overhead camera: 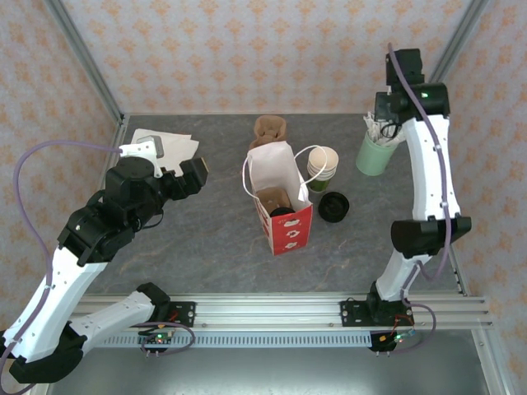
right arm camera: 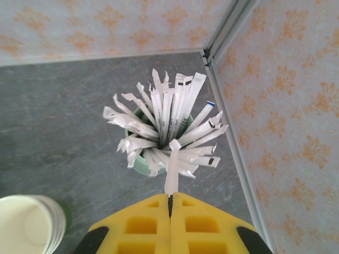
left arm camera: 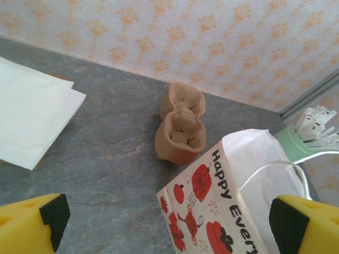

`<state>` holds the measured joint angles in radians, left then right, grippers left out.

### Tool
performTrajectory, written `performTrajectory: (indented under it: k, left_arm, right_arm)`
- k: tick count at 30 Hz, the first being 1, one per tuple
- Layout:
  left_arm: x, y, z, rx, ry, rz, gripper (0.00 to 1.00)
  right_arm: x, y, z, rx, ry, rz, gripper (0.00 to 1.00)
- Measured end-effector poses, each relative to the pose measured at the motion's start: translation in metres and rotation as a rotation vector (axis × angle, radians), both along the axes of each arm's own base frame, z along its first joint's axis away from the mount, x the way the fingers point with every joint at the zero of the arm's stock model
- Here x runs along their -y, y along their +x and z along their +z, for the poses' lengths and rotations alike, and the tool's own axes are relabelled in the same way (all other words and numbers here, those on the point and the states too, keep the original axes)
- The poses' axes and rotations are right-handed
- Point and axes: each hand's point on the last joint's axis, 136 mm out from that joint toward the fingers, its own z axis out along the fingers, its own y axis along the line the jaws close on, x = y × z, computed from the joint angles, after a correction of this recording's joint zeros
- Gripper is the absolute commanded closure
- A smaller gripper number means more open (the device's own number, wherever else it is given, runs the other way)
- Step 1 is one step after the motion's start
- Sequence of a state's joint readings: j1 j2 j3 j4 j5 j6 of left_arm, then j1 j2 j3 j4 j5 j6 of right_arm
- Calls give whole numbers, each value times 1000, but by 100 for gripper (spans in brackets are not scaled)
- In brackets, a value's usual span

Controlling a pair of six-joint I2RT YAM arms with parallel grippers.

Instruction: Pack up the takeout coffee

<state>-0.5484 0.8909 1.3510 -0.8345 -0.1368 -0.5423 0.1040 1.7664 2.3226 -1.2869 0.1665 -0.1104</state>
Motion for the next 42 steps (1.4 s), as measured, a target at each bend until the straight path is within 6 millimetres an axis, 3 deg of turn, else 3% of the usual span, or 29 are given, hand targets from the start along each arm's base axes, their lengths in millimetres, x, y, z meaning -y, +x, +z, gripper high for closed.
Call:
performTrajectory:
  k: [6, 11, 16, 21, 25, 31, 42]
  left_arm:
    - [-8, 1, -8, -23, 64, 31, 0]
    - [-9, 4, -13, -38, 84, 40, 0]
    - [-10, 4, -14, -41, 89, 45, 0]
    - [-11, 4, -13, -38, 88, 47, 0]
    - [-12, 2, -15, -38, 90, 51, 0]
    - [-13, 2, -22, -54, 97, 54, 0]
    - [-12, 3, -26, -64, 100, 55, 0]
  right_arm:
    - [-22, -59, 54, 127, 192, 68, 100]
    - [-50, -105, 86, 208, 388, 163, 99]
    - [-78, -146, 102, 239, 581, 261, 99]
    - [-112, -171, 108, 216, 751, 374, 98]
    - [-143, -178, 98, 139, 807, 457, 98]
    - [-191, -173, 60, -20, 781, 535, 98]
    - [-257, -126, -7, -200, 556, 551, 95]
